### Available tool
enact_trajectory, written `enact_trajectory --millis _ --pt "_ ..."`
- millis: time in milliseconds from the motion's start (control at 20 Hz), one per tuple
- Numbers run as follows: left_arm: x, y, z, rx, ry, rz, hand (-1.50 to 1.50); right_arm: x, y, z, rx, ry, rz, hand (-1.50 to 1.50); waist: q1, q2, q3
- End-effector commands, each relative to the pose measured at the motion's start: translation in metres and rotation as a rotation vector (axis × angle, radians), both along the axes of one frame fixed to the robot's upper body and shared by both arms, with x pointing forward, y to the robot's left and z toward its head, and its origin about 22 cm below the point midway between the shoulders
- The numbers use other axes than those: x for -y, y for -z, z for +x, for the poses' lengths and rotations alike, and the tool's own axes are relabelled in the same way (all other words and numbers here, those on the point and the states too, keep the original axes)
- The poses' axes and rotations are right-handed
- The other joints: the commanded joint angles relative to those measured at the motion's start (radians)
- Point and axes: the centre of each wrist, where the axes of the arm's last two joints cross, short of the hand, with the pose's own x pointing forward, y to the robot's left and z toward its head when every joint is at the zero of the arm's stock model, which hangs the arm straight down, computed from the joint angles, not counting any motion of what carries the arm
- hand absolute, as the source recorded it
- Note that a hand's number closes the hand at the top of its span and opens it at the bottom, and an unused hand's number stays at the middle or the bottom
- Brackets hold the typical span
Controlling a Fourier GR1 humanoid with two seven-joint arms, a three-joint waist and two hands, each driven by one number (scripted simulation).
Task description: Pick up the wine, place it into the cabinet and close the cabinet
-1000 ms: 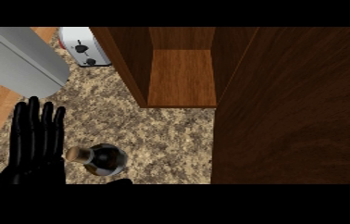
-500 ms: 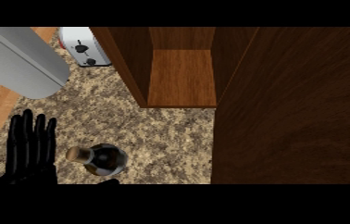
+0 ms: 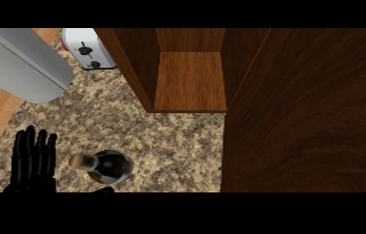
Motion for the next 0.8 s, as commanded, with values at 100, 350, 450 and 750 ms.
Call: enact_trajectory --millis 100,350,450,750 --pt "-0.022 0.034 0.002 -0.051 -0.011 -0.016 -1.5 -0.01 -0.01 -0.008 0.013 -0.015 -0.002 -1.5 -0.002 0.001 0.0" --pt "-0.006 0.038 -0.013 -0.042 -0.012 0.005 -1.5 -0.002 0.015 -0.008 0.012 -0.01 0.009 -1.5 -0.002 0.0 0.001" --pt "-0.03 0.064 -0.006 -0.068 -0.009 -0.012 -1.5 -0.001 0.004 -0.017 0.018 -0.015 0.005 -1.5 -0.004 0.0 0.0" --pt "-0.03 0.066 -0.011 -0.103 0.02 -0.006 -1.5 -0.008 -0.011 -0.004 -0.001 -0.025 0.001 -1.5 0.0 0.001 0.0"
